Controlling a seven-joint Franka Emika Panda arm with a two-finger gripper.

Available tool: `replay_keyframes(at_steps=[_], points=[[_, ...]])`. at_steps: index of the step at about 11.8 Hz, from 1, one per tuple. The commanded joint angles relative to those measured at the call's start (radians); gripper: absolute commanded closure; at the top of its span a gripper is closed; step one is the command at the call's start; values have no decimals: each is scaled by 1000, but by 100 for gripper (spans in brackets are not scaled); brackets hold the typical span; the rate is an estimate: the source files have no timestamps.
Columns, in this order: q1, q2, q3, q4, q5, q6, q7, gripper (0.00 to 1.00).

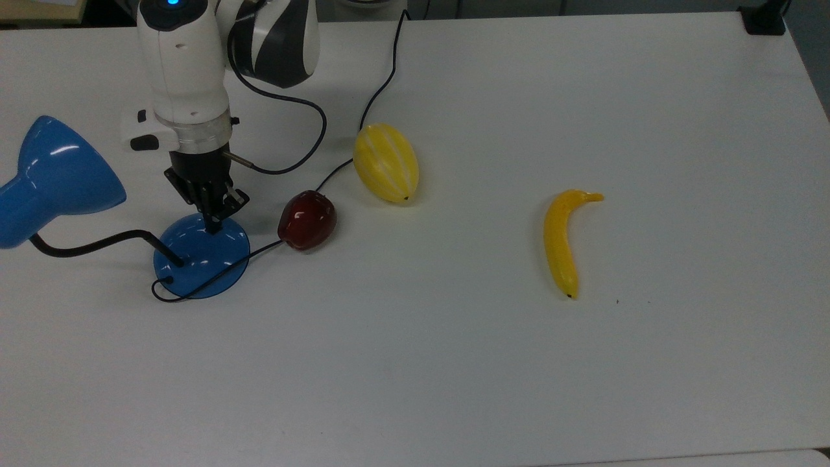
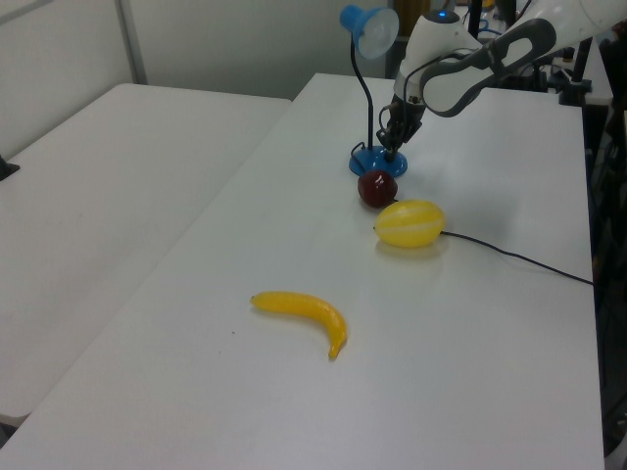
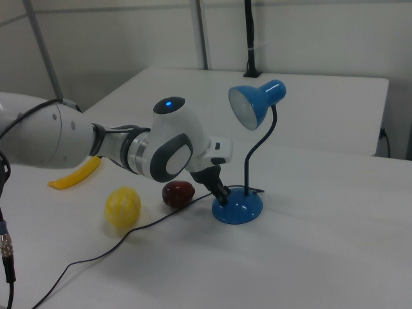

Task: Turn off lamp
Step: 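Press down on the lamp base switch with the closed gripper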

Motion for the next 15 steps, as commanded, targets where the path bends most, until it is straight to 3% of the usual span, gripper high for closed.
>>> replay_keyframes(at_steps=[1, 13, 15], points=[[21, 11, -7, -61, -29, -2, 32, 100], [20, -27, -5, -71, -38, -45, 90, 100], [21, -73, -5, -35, -35, -161, 90, 100]])
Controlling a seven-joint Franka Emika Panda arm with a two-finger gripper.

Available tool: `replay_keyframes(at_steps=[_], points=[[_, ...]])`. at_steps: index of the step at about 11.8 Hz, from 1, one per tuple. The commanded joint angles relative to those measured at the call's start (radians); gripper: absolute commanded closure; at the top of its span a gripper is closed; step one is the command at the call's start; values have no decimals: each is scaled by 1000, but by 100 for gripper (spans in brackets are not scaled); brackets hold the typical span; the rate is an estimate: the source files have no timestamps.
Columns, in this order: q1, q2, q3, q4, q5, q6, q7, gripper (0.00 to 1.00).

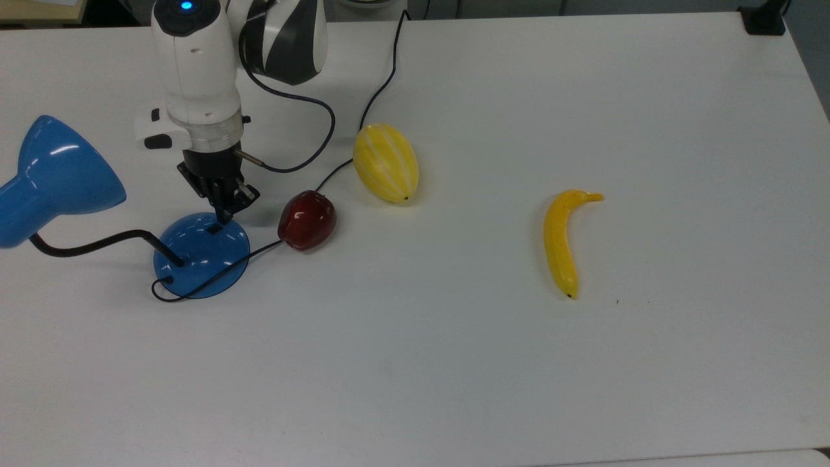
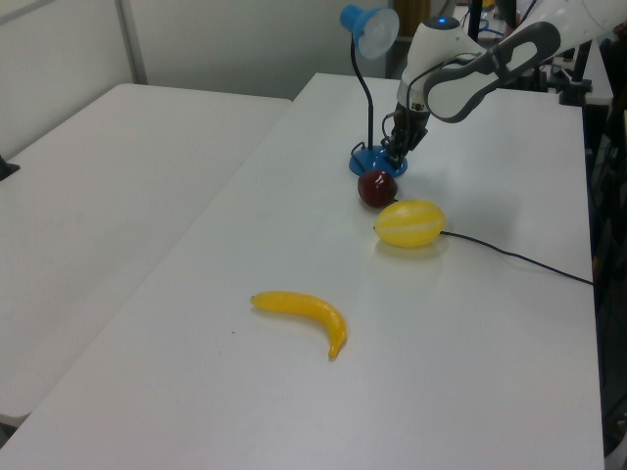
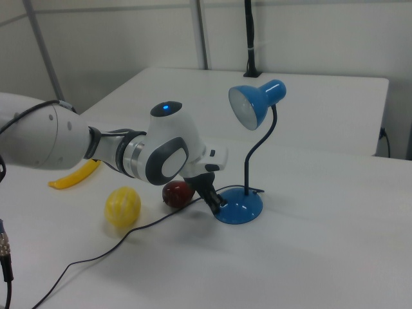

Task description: Turn off lamp

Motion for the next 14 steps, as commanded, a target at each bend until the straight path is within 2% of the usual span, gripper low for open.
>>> replay_keyframes(at_steps=[1, 2, 3, 4, 5, 6, 7, 10, 12, 14], points=[[12, -84, -4, 27, -15, -199, 27, 100], [12, -121, 2, 39, -10, -278, 12, 97], [14, -160, 7, 42, -2, -346, -18, 88], [15, -203, 10, 44, 1, -418, -57, 71], [27, -242, 16, 45, 1, -504, -92, 32], [47, -280, 16, 45, 1, -579, -121, 11], [69, -311, 16, 45, 4, -647, -140, 0], [113, -383, 18, 45, 77, -789, -204, 0], [146, -428, 18, 44, 79, -863, -236, 0], [144, -437, 18, 45, 79, -870, -275, 0]])
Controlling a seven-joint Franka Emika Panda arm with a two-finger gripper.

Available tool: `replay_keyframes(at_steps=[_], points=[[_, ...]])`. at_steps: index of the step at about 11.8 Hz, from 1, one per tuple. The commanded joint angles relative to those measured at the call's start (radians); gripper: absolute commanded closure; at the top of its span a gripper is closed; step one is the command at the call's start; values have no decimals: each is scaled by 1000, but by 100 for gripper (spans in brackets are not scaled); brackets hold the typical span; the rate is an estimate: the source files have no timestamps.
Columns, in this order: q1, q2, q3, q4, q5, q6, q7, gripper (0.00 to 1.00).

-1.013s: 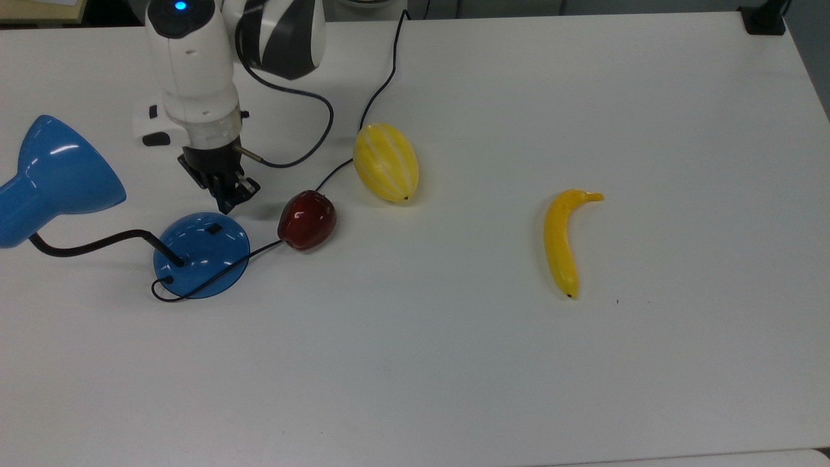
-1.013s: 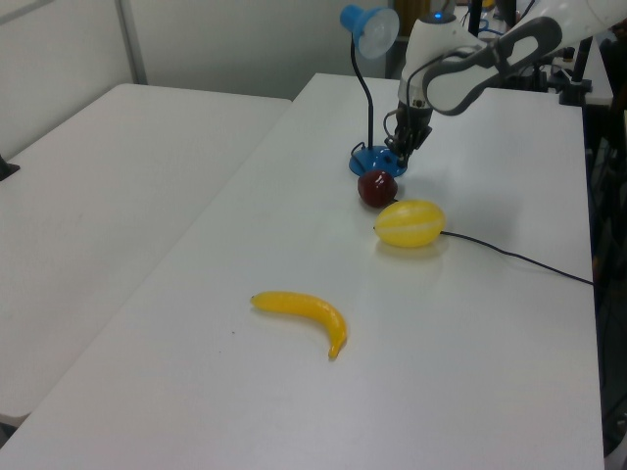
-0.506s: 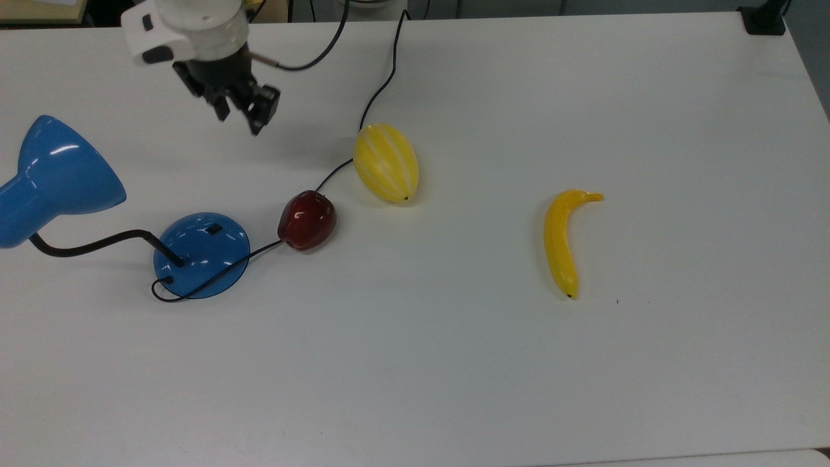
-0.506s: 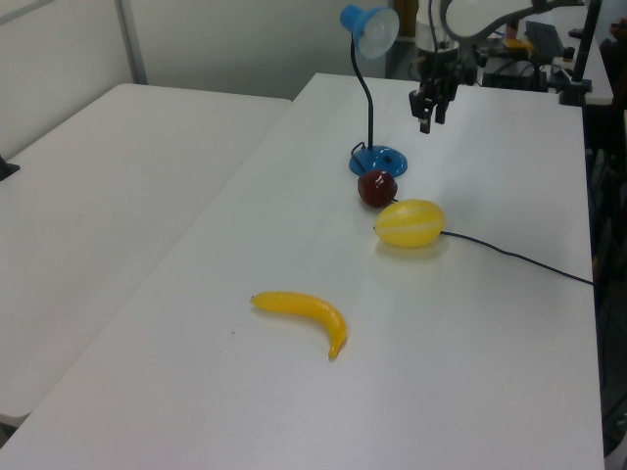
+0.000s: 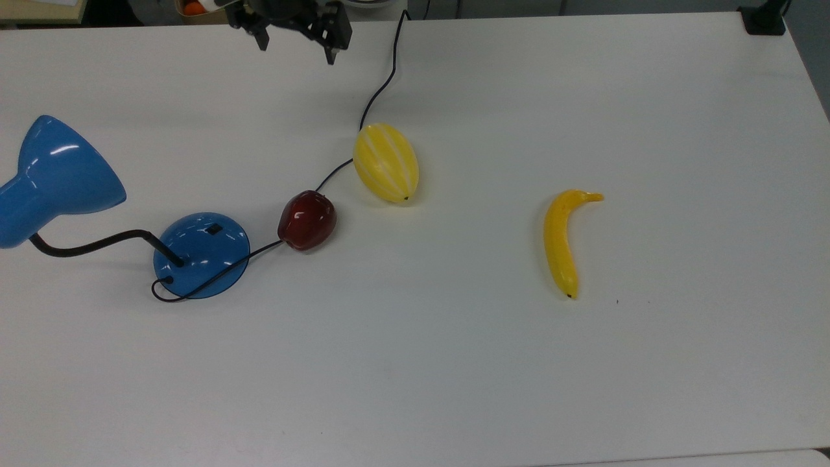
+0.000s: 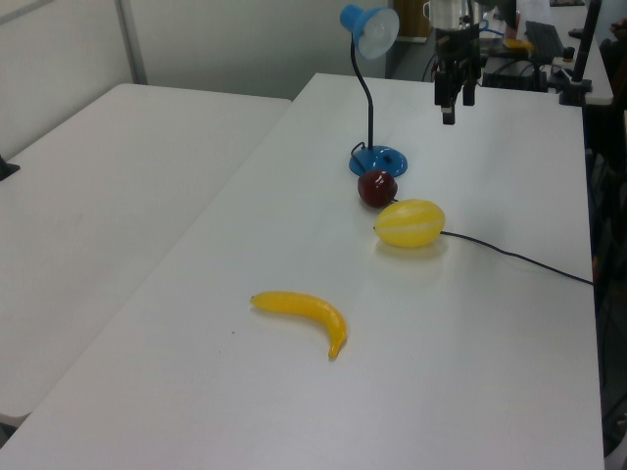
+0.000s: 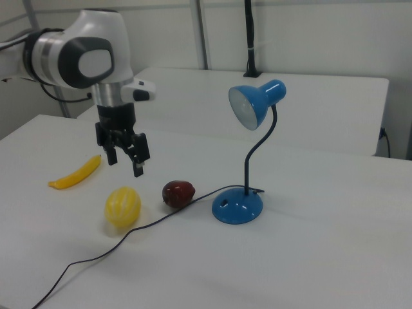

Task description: Turn off lamp

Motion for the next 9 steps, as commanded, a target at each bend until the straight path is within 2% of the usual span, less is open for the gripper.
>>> replay_keyframes(at_steps=[1, 9], points=[[7, -45, -9, -26, 16, -33, -83, 0], [7, -65, -9, -25, 16, -72, -74, 0]])
